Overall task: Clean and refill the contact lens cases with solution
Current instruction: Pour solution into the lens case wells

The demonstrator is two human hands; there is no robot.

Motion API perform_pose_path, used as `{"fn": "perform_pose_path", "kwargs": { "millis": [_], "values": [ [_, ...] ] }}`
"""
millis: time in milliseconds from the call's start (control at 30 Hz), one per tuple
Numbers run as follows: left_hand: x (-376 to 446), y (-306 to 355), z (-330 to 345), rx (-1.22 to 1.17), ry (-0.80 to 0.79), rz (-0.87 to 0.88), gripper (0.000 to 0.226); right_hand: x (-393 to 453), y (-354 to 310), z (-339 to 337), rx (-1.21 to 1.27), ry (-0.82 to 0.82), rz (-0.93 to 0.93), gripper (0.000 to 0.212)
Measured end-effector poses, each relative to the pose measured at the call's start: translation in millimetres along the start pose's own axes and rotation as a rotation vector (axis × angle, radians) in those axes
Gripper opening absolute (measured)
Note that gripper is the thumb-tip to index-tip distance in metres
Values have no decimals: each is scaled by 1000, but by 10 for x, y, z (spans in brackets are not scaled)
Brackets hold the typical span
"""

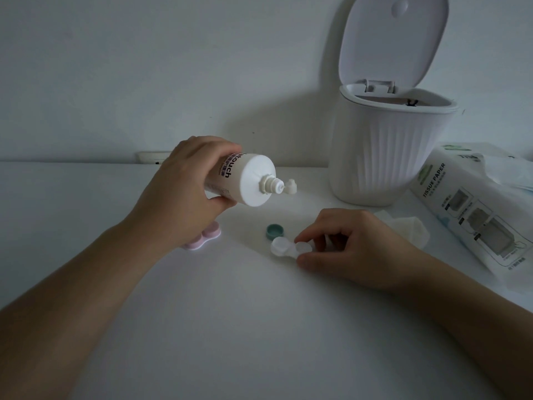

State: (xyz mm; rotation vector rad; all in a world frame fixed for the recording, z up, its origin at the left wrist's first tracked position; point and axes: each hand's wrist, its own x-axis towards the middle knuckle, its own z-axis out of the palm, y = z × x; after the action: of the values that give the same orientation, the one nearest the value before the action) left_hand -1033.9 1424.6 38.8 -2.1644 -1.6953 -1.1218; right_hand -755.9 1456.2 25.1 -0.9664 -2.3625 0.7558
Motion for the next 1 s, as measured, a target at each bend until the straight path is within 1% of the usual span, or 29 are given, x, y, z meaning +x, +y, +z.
{"fn": "perform_pose_path", "kwargs": {
  "millis": [167,500,800,1000],
  "values": [
    [0,5,22,-8,-20,54,69,-10,-27,-59,70,24,39,15],
    [22,102,33,58,-103,146,75,-38,-68,-138,125,47,66,19],
    [30,143,38,76,-113,169,74,-49,-104,-150,130,46,65,19],
    [37,168,39,99,-88,192,68,-57,-115,-149,118,60,64,24]
  ]
}}
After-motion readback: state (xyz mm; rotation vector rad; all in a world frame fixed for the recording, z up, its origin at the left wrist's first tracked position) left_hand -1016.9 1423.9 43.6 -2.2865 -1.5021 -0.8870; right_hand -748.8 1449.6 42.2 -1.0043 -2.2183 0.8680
